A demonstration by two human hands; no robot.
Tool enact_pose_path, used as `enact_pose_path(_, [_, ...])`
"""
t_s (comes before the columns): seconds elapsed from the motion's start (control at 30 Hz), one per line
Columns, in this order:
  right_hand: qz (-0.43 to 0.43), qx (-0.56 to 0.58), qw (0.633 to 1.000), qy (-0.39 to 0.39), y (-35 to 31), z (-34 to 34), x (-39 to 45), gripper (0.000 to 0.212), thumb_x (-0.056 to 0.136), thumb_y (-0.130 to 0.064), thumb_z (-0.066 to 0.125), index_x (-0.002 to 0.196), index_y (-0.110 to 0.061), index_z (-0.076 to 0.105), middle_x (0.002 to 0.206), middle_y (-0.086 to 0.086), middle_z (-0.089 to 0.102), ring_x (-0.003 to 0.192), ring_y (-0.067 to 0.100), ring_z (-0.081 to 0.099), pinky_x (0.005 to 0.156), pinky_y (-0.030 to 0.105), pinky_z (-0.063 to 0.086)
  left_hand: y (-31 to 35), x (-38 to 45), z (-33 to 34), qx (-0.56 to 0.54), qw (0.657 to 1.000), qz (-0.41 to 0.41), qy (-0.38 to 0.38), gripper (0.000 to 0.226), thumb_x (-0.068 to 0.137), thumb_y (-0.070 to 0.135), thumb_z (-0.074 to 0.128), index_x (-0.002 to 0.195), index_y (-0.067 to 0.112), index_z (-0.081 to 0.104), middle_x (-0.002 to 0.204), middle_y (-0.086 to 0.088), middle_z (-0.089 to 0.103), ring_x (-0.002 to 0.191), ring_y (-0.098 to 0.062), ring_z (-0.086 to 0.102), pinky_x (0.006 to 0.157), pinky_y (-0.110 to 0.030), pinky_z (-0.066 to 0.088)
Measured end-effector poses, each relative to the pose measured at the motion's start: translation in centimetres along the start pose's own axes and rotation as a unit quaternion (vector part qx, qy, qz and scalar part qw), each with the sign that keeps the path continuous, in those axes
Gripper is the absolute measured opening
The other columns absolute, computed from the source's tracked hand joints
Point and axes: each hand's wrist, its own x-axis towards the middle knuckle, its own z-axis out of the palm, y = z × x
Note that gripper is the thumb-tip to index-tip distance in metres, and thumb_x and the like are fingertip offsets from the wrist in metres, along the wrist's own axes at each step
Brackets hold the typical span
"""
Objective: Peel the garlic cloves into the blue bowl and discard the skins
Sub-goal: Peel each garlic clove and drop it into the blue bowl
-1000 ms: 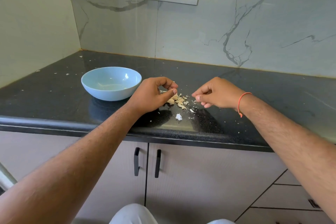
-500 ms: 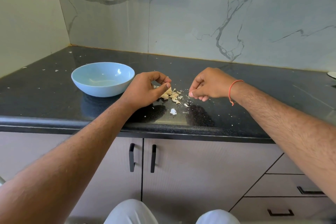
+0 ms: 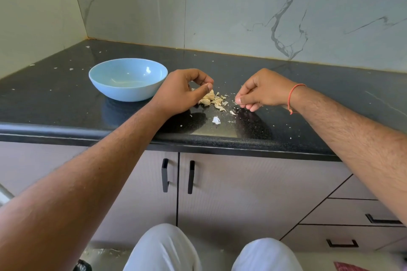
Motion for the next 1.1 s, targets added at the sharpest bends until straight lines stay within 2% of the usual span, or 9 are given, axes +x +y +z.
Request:
enact_pose_path(0.17, [0.006,0.011,1.0,-0.029,0.0,-0.4,-0.2,0.012,0.09,-0.005,0.079,0.102,-0.008,0.081,0.085,0.004,0.08,0.078,0.012,0.075,0.074,0.025,0.064,0.2,0.0,-0.1,0.004,1.0,0.003,0.0,0.015,0.1,0.024,0.072,0.11,0.015,0.077,0.1,0.004,0.077,0.05,0.011,0.053,0.053,-0.003,0.037])
enact_pose_path(0.37, [-0.01,0.036,0.999,0.015,-0.1,0.0,-0.5,0.008,0.083,-0.016,0.087,0.089,-0.014,0.083,0.08,0.005,0.08,0.073,0.012,0.073,0.073,0.028,0.064,0.1,0.0,-0.1,0.001,1.0,-0.001,-0.001,0.015,0.1,0.026,0.071,0.111,0.015,0.076,0.1,0.003,0.078,0.047,0.008,0.052,0.053,-0.003,0.036])
enact_pose_path(0.57, [-0.002,0.064,0.998,0.008,0.5,0.0,-0.7,0.017,0.087,-0.005,0.081,0.104,-0.005,0.081,0.093,0.011,0.08,0.083,0.016,0.075,0.076,0.024,0.064,0.1,0.1,-0.2,-0.003,1.0,0.001,0.0,0.016,0.101,0.025,0.071,0.111,0.014,0.076,0.1,0.003,0.078,0.05,0.011,0.054,0.055,-0.001,0.038])
enact_pose_path(0.63, [0.002,0.063,0.998,0.006,0.5,-0.1,-0.9,0.016,0.088,-0.004,0.08,0.104,-0.006,0.081,0.093,0.013,0.08,0.086,0.019,0.075,0.077,0.026,0.064,0.1,0.1,-0.2,0.0,1.0,0.004,0.002,0.016,0.101,0.024,0.07,0.111,0.014,0.076,0.1,0.002,0.078,0.052,0.014,0.054,0.056,0.0,0.037])
enact_pose_path(0.77, [-0.021,-0.012,0.999,0.044,0.7,0.0,-1.0,0.002,0.09,-0.016,0.081,0.091,-0.016,0.082,0.082,0.005,0.08,0.075,0.018,0.076,0.077,0.034,0.065,0.1,0.1,-0.2,0.003,1.0,0.005,0.001,0.016,0.101,0.024,0.07,0.111,0.013,0.076,0.101,0.001,0.078,0.051,0.013,0.053,0.055,-0.001,0.037])
enact_pose_path(0.9, [-0.076,-0.127,0.985,0.092,-0.2,-0.2,-1.8,0.006,0.091,-0.025,0.078,0.087,-0.024,0.08,0.07,-0.008,0.075,0.063,0.002,0.071,0.073,0.016,0.055,0.0,0.1,-0.2,0.004,1.0,0.001,-0.001,0.015,0.101,0.028,0.07,0.11,0.017,0.076,0.101,0.005,0.078,0.045,0.003,0.051,0.053,-0.006,0.038])
enact_pose_path(0.97, [-0.105,-0.188,0.97,0.11,-1.1,-0.8,-2.2,0.007,0.092,-0.024,0.076,0.088,-0.026,0.081,0.069,-0.017,0.071,0.066,-0.003,0.067,0.071,0.01,0.047,-0.1,0.1,-0.2,0.004,1.0,-0.002,-0.001,0.015,0.101,0.029,0.07,0.11,0.018,0.076,0.101,0.006,0.077,0.044,0.001,0.049,0.053,-0.007,0.038])
enact_pose_path(1.03, [-0.12,-0.24,0.958,0.104,-1.6,-1.0,-2.2,0.01,0.093,-0.022,0.073,0.089,-0.024,0.082,0.074,-0.017,0.071,0.075,0.004,0.069,0.073,0.019,0.05,-0.1,0.1,-0.2,0.007,1.0,-0.005,-0.001,0.015,0.101,0.029,0.069,0.11,0.019,0.076,0.101,0.006,0.077,0.045,0.002,0.049,0.053,-0.007,0.038])
enact_pose_path(1.1, [-0.12,-0.321,0.937,0.064,-2.1,-0.5,-2.2,0.016,0.095,-0.02,0.068,0.087,-0.02,0.082,0.069,-0.019,0.068,0.076,0.015,0.07,0.069,0.025,0.051,0.0,0.1,-0.1,0.01,1.0,-0.007,-0.001,0.015,0.101,0.029,0.069,0.11,0.019,0.076,0.101,0.007,0.077,0.046,0.003,0.05,0.053,-0.007,0.039])
